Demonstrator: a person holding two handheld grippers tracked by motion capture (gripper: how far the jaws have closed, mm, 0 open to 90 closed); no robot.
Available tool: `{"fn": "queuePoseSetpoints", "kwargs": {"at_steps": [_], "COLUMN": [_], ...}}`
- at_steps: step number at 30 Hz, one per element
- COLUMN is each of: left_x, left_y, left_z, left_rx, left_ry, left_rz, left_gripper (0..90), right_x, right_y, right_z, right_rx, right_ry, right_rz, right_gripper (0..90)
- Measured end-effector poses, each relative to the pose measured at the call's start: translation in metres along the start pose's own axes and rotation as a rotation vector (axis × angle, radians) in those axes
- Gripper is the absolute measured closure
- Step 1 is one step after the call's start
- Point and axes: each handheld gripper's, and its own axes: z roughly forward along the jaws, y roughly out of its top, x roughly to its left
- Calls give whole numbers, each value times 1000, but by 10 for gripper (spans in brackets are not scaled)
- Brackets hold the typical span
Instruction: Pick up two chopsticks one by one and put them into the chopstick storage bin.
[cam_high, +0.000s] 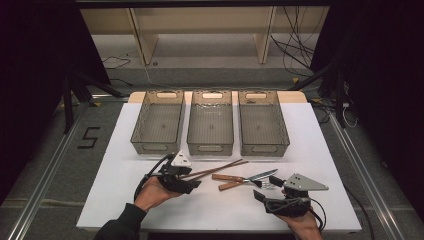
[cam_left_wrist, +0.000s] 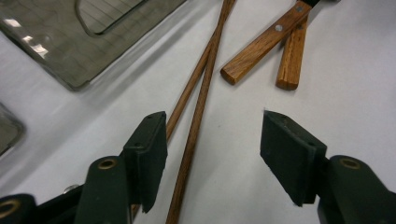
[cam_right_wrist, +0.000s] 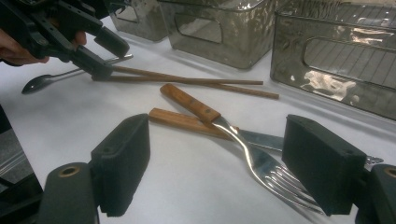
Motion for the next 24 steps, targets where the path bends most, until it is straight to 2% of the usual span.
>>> {"fn": "queuePoseSetpoints", "kwargs": {"at_steps": [10, 17, 20, 24], "left_x": [0, 1, 1, 3], "left_y": [6, 9, 8, 8], "left_z": [8, 13, 15, 19], "left_rx": [60, 86, 88, 113], "left_ry": [-14, -19, -21, -27], "left_rz": [29, 59, 53, 72], "left_gripper": [521, 575, 594, 623], "right_x": [1, 1, 0, 0], "right_y": [0, 0, 0, 0], "right_z": [0, 0, 0, 0], "right_rx": [-4, -3, -2, -1], "right_ry": [7, 10, 11, 13], "right_rz": [0, 4, 3, 4], "right_gripper": [238, 238, 238, 239]}}
